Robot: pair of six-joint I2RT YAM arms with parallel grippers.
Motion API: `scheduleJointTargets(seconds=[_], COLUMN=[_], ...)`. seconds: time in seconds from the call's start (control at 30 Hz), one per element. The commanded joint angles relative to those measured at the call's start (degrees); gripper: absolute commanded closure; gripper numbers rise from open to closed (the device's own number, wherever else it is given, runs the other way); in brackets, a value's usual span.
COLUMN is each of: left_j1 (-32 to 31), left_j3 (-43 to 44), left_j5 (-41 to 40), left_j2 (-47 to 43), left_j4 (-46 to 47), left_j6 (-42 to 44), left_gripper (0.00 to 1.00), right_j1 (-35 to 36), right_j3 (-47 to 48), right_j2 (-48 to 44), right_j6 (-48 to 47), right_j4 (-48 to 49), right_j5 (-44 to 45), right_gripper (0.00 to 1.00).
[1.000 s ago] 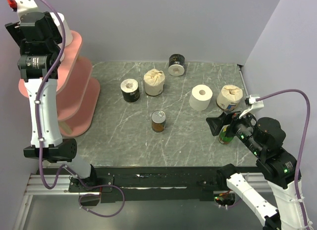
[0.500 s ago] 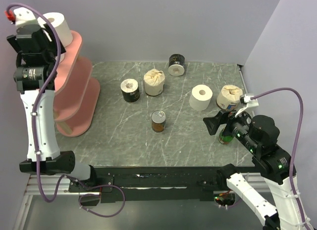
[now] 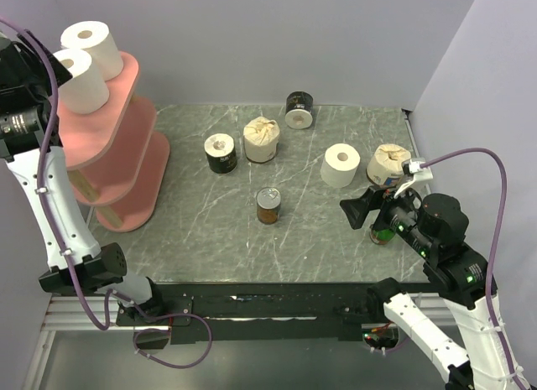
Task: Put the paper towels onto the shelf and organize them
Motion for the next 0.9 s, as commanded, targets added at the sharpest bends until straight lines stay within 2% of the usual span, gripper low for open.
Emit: scheduleJointTargets(seconds=[0.0,0.47,0.6,0.87], left_j1=[1.0,1.2,1.1,1.2], left_j3=[2.7,0.2,-2.7,-6.3], left_j5=[7.6,16.2,19.3,24.3], left_j2=[0.9,4.2,3.4,1.4], left_j4=[2.7,6.8,10.3,11.6], left_j6=[-2.4,-2.7,-1.6,-1.4], left_gripper=[0.11,0.08,0.08,0.08], right_j1=[-0.1,-0.1,-0.1,-0.1], right_j3=[0.1,-0.1,0.1,0.2], right_j2=[-0.6,-1.6,-1.6,-1.2], right_j6=[0.0,-0.5,-0.5,-0.1], right_j4=[2.6,2.1,2.0,2.7], right_j5=[-0.1,0.9,0.7,0.2], right_gripper=[0.01,0.01,0.01,0.01])
